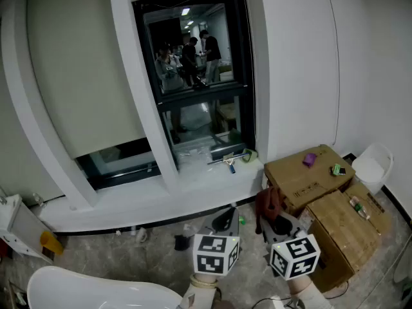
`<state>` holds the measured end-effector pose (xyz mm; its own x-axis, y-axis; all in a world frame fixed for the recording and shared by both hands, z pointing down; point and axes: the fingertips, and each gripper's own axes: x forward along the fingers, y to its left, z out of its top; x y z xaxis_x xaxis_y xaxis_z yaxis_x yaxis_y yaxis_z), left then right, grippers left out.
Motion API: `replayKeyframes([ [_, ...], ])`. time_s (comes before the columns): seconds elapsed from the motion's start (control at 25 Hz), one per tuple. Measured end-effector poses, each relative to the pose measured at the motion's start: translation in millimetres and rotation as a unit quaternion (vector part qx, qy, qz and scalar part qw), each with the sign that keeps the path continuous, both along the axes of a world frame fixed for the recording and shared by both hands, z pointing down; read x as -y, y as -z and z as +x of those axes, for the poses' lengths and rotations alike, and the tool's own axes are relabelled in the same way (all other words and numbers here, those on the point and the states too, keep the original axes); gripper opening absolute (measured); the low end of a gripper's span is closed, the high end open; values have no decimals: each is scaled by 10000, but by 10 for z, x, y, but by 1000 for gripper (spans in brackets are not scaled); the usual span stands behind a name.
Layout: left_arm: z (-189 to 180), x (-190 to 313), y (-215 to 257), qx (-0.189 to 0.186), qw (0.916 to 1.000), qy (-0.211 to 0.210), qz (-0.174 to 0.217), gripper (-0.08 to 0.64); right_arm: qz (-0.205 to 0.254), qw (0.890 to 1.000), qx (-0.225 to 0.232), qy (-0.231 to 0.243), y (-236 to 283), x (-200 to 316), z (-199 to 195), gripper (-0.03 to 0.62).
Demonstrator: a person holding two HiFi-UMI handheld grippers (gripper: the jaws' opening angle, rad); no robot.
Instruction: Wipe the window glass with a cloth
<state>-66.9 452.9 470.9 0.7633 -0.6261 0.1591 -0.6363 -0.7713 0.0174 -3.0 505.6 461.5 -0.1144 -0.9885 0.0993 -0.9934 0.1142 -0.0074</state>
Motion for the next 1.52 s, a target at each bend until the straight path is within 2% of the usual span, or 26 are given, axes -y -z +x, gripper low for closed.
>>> replayKeyframes([
  [0.4,-20,56,-68,36,9999,86,-46,5,-59,9999,24,128,-77,77,-41,55],
  [0.52,-11,129,-110,35,9999,122,-102,5,-3,9996,184,225,-76,141,-29,54],
  [0.84,103,620,-165,31,9997,214,-77,5,25,9992,280,281,-152,561,175,55],
  [1.12,343,1517,-224,-11,9997,250,-70,5,-75,9988,316,357,-290,1414,410,55],
  [1.52,579,3475,-65,-67,9990,427,-121,5,38,9988,111,485,27,3380,714,55],
])
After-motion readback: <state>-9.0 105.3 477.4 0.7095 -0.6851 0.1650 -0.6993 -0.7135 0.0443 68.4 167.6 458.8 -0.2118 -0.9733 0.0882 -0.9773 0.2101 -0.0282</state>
